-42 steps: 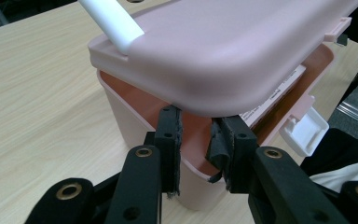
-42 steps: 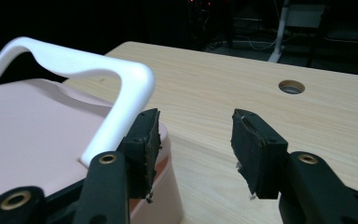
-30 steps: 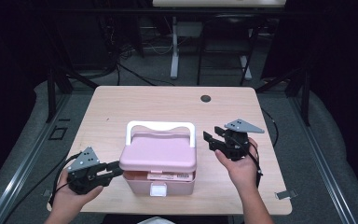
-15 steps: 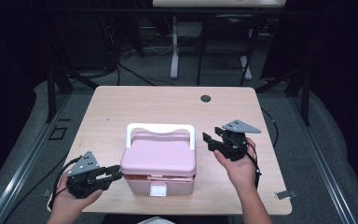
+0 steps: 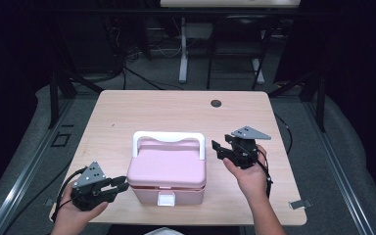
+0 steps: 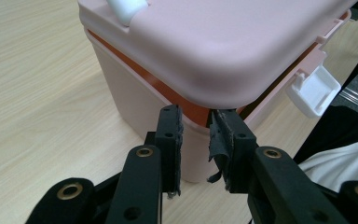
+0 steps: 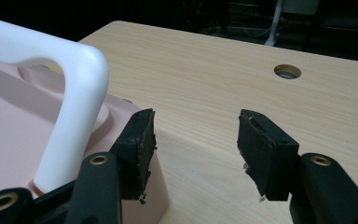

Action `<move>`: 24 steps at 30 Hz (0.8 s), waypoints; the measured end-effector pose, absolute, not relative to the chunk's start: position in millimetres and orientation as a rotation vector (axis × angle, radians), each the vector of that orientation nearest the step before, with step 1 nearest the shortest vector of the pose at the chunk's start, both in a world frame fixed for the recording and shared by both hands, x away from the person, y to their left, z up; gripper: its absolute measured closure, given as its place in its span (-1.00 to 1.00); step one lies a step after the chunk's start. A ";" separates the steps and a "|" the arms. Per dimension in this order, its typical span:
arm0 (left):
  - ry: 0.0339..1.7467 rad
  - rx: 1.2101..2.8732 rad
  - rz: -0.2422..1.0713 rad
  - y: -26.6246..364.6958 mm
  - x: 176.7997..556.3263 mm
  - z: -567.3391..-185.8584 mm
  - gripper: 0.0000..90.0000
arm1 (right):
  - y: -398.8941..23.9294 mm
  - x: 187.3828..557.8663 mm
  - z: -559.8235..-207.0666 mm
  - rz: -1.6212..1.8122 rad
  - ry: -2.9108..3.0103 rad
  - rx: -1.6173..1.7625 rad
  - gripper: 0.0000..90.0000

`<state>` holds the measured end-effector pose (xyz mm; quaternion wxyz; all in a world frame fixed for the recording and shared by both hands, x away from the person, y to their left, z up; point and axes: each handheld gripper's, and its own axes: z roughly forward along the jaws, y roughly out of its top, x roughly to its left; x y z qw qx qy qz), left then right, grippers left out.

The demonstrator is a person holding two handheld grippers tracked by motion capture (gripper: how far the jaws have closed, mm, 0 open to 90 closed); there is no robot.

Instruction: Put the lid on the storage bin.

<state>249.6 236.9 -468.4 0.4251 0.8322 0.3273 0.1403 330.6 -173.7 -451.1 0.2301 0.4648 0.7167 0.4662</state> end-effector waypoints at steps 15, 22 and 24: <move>0.859 2.067 0.321 246.6 250.0 -477.1 0.61 | -174.1 331.9 -451.5 1.264 1.977 1.267 -0.10; 0.876 2.052 0.319 249.7 255.4 -475.7 0.56 | -176.3 331.9 -450.7 1.258 1.962 1.277 -0.15; 0.885 2.034 0.318 251.0 258.1 -474.1 0.52 | -176.4 332.6 -451.5 1.256 1.963 1.278 -0.18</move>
